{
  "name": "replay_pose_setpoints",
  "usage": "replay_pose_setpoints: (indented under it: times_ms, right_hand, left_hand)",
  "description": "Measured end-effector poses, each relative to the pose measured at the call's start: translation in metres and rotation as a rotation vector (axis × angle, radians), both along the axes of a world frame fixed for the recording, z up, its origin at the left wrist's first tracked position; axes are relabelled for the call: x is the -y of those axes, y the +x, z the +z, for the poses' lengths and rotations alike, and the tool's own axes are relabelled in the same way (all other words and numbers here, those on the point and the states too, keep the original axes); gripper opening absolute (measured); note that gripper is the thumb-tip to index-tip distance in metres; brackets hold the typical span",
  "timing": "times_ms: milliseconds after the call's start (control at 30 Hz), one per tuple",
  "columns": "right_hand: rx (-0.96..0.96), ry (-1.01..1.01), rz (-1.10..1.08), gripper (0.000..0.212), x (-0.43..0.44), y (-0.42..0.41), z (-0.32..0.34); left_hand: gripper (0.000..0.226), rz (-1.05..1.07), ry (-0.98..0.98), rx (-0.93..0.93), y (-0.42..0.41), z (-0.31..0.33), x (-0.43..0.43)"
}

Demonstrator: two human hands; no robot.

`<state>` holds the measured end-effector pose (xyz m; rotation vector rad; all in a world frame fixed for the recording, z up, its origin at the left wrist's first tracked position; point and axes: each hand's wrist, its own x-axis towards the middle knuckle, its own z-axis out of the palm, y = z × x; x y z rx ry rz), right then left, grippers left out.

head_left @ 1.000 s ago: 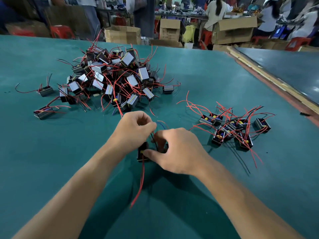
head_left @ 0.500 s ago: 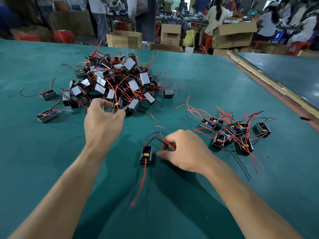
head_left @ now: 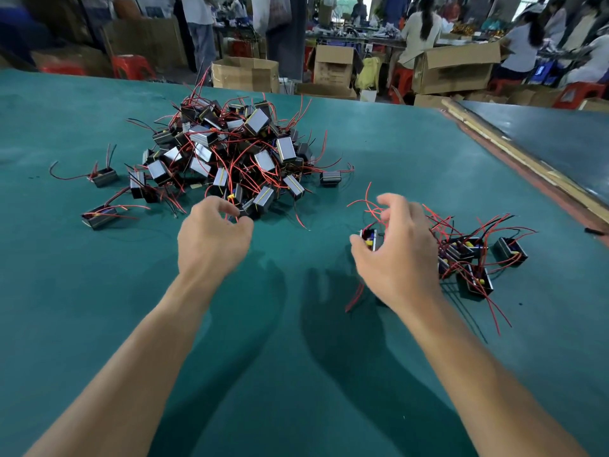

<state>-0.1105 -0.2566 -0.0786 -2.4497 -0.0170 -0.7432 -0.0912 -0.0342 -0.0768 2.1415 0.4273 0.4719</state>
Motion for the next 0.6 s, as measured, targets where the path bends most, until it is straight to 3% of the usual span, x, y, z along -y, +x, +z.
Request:
replay_pose_setpoints:
  times_ms: [100, 167, 233, 367, 500, 600]
  right_hand:
    - [0.185, -0.021, 0.259, 0.046, -0.013, -0.012, 0.003]
    - [0.081, -0.057, 0.476, 0.044, -0.018, -0.017, 0.001]
    - [-0.170, -0.133, 0.608, 0.050, -0.024, -0.020, -0.006]
    - [-0.390, -0.232, 0.521, 0.063, -0.020, -0.011, -0.020]
    - [-0.537, -0.253, 0.343, 0.064, -0.003, 0.004, -0.017]
    - [-0.608, -0.272, 0.232, 0.058, 0.009, 0.013, -0.018]
  left_hand:
    - [0.010, -0.040, -0.172, 0.196, -0.001, 0.003, 0.003]
    - [0.006, -0.020, -0.173, 0.323, -0.003, 0.004, 0.006]
    - [0.004, 0.043, -0.091, 0.390, -0.003, 0.002, 0.008]
    - [0.022, 0.025, 0.258, 0.228, 0.004, -0.011, 0.003]
    - [0.033, -0.129, 0.350, 0.006, 0.008, -0.023, -0.001]
    - [0.043, -0.172, 0.299, -0.099, 0.009, -0.027, -0.001]
